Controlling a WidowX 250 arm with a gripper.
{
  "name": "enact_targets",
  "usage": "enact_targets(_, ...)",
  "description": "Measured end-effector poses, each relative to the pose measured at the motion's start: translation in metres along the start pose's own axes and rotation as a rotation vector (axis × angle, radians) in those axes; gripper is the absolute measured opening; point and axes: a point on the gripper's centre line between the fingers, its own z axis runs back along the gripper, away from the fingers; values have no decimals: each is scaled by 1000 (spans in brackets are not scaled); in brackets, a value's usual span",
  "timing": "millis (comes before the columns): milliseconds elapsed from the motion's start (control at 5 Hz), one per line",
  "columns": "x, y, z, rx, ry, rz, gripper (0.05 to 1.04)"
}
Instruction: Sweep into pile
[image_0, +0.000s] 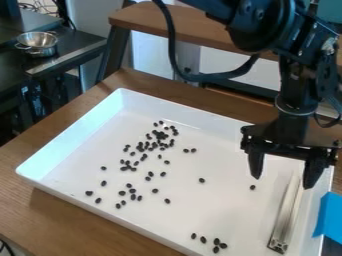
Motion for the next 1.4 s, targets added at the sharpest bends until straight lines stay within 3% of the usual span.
enact_targets(200, -6, 4, -14, 25, 35, 4, 999)
enact_targets(400, -5, 3, -21, 30, 39, 15, 999)
enact_targets(800, -8, -11, -24, -77, 49, -20, 999)
enact_targets(1000, -6, -10, -26, -69, 41, -3, 999)
enact_targets(1400, -1, -13, -51, -8, 42, 4, 952)
